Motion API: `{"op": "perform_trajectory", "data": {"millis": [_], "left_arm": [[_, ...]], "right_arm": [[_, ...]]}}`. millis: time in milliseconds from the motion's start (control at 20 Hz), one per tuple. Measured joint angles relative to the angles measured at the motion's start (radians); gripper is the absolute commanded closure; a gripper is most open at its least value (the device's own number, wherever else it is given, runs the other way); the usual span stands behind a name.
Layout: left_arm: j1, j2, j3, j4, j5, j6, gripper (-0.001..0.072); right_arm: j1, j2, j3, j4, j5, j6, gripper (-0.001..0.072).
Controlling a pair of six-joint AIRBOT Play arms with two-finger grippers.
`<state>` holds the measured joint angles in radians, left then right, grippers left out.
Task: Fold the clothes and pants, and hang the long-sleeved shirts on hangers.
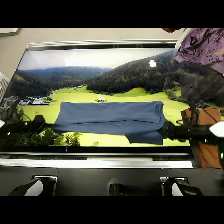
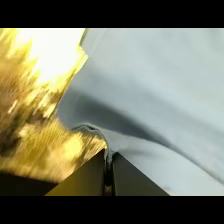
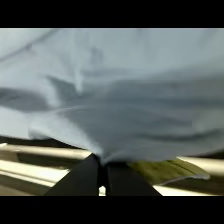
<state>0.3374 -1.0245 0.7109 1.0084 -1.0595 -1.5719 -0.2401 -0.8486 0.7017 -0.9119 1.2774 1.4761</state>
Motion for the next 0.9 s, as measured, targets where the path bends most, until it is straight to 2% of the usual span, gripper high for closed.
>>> {"op": "perform_trajectory", "data": {"millis": [200, 550, 900], "left_arm": [[-0.067, -0.197, 0.153, -0.006, 0.063, 0.012, 0.0694], [-0.15, -0.521, 0.475, -0.007, 0.084, 0.017, 0.0694], [-0.185, -0.729, 0.678, 0.003, 0.057, -0.018, 0.0694]], "right_arm": [[0.0, -0.22, 0.142, 0.003, -0.047, -0.048, 0.0687], [0.03, -0.51, 0.354, -0.005, -0.106, -0.078, 0.0687], [0.082, -0.69, 0.517, -0.106, -0.19, -0.006, 0.0687]]}}
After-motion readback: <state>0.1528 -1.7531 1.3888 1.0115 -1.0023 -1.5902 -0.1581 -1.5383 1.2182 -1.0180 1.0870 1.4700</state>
